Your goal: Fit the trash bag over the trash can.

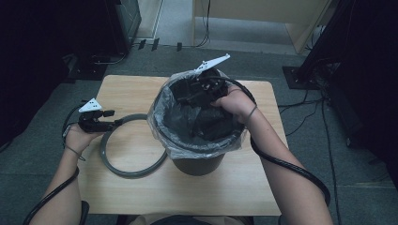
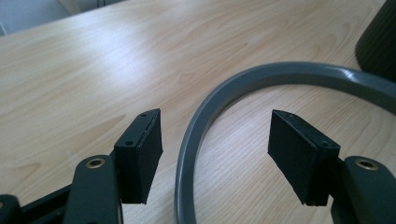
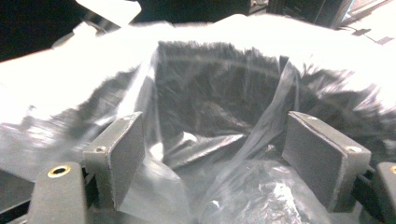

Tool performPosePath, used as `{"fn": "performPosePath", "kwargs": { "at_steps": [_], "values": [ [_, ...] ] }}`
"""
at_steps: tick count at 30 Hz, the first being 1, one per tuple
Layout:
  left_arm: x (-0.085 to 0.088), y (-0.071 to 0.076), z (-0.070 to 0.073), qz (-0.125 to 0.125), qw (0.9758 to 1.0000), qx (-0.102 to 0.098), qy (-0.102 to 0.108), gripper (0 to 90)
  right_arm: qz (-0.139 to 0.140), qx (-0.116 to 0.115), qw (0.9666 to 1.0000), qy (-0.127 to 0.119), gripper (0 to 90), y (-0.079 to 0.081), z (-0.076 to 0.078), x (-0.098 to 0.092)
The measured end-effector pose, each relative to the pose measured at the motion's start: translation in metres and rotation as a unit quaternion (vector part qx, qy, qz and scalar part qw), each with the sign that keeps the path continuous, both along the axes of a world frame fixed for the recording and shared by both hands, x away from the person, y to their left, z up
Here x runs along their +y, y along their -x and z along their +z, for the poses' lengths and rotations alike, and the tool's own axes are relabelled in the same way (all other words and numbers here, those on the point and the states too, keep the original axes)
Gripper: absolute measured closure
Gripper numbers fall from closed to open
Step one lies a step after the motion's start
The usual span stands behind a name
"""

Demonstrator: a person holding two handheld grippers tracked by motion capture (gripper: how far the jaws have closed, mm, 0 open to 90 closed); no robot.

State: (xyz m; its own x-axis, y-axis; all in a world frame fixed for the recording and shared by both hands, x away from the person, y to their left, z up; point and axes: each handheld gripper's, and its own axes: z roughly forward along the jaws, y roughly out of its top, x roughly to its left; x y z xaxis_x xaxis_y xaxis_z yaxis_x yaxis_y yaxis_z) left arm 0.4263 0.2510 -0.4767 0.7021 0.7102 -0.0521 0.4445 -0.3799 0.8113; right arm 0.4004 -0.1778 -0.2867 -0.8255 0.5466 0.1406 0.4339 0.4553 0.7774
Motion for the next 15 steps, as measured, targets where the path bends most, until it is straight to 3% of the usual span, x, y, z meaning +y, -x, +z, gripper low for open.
{"fn": "performPosePath", "kwargs": {
  "at_steps": [4,15],
  "values": [
    [0.001,0.000,-0.006,-0.001,1.0000,-0.002,-0.002,36.3,0.011,0.012,0.9998,-0.008,21.0,0.005,0.015,-0.003],
    [0.008,-0.001,-0.021,0.016,0.9995,0.024,-0.011,36.9,0.036,-0.004,0.9993,0.008,20.6,0.020,0.036,-0.012]
  ]
}}
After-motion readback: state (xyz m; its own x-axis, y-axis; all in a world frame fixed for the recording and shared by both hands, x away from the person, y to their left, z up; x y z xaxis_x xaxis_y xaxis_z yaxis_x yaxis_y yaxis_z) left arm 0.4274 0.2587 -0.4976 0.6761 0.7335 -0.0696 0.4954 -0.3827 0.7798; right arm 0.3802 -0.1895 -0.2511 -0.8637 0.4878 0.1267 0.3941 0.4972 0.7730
